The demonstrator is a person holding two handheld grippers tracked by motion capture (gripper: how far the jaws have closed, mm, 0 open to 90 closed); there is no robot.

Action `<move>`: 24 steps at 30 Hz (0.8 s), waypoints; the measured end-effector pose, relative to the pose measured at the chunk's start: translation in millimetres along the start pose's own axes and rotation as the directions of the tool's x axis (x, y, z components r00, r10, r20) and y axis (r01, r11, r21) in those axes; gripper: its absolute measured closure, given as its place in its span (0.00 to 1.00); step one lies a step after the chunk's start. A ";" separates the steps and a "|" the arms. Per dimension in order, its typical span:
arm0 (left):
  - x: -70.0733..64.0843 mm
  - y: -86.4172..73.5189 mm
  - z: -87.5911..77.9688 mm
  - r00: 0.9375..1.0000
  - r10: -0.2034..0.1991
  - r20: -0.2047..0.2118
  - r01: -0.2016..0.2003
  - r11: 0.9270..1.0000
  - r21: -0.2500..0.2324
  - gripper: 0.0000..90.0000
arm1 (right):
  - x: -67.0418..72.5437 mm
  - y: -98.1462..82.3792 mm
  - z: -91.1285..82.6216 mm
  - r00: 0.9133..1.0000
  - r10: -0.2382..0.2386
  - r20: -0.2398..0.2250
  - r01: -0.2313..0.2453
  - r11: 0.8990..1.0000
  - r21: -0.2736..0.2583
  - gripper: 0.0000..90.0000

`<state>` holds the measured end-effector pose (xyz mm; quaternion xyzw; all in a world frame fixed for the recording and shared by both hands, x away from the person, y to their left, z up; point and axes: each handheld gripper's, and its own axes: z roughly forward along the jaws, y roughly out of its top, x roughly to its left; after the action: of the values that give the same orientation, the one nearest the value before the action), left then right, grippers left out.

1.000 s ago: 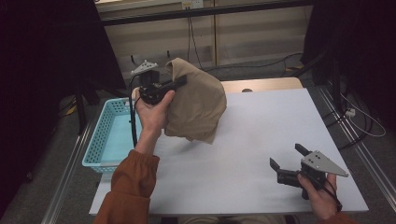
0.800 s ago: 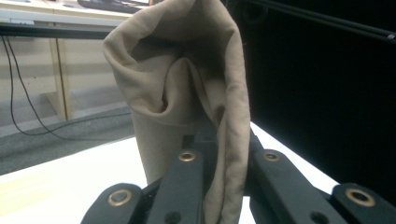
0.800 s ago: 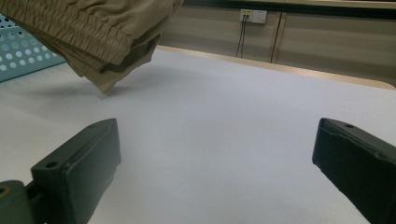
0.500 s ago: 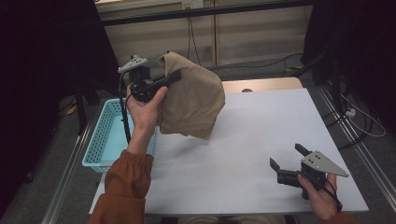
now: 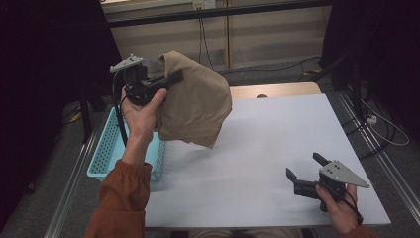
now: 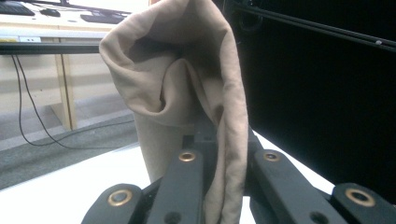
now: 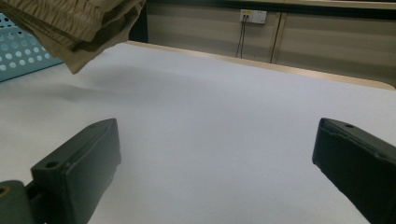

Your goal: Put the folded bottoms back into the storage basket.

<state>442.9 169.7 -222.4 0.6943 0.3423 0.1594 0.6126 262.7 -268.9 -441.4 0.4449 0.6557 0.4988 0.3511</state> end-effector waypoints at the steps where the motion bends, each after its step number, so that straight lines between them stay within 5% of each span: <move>1: 0.3 1.6 -2.2 1.000 0.005 0.000 -0.005 1.000 0.001 0.95 | 0.3 0.0 0.1 1.000 0.002 -0.001 -0.002 1.000 -0.001 0.01; 24: 3.6 21.6 -43.9 0.998 0.033 -0.047 -0.035 0.998 -0.045 0.95 | 0.3 -0.1 0.2 1.000 0.001 0.001 -0.001 1.000 0.002 0.01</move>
<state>423.3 204.4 -193.6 0.6821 0.3407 0.1935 0.6175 262.7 -268.5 -441.5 0.4456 0.6560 0.4981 0.3507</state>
